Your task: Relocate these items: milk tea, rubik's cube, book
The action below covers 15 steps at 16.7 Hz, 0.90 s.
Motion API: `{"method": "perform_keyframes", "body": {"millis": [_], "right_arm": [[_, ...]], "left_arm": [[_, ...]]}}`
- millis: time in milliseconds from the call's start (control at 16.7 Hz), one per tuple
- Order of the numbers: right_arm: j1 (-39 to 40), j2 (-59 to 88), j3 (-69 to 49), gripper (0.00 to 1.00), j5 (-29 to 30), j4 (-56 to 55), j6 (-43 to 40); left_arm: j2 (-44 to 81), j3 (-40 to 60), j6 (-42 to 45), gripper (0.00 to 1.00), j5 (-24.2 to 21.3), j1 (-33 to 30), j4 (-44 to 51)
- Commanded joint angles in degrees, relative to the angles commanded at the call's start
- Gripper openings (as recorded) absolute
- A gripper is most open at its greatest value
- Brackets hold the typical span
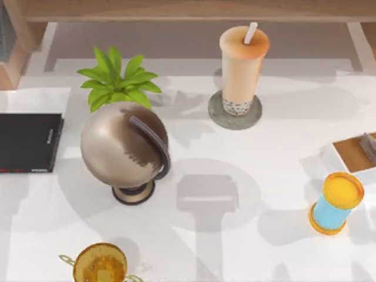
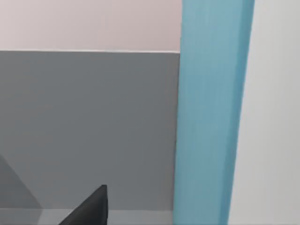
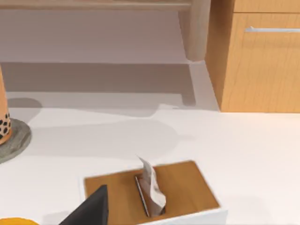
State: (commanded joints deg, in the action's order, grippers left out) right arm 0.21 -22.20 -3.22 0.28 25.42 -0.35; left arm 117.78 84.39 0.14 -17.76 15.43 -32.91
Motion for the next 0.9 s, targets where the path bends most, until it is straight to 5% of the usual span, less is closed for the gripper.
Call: {"method": "perform_keyframes", "body": {"millis": [780, 900], "right_arm": [[0.0, 0.0, 0.0, 1.0, 0.0, 0.0, 0.0], [0.0, 0.0, 0.0, 1.0, 0.0, 0.0, 0.0]], "left_arm": [[0.0, 0.0, 0.0, 0.02, 0.0, 0.0, 0.0], [0.0, 0.0, 0.0, 0.0, 0.0, 0.0, 0.0]]}}
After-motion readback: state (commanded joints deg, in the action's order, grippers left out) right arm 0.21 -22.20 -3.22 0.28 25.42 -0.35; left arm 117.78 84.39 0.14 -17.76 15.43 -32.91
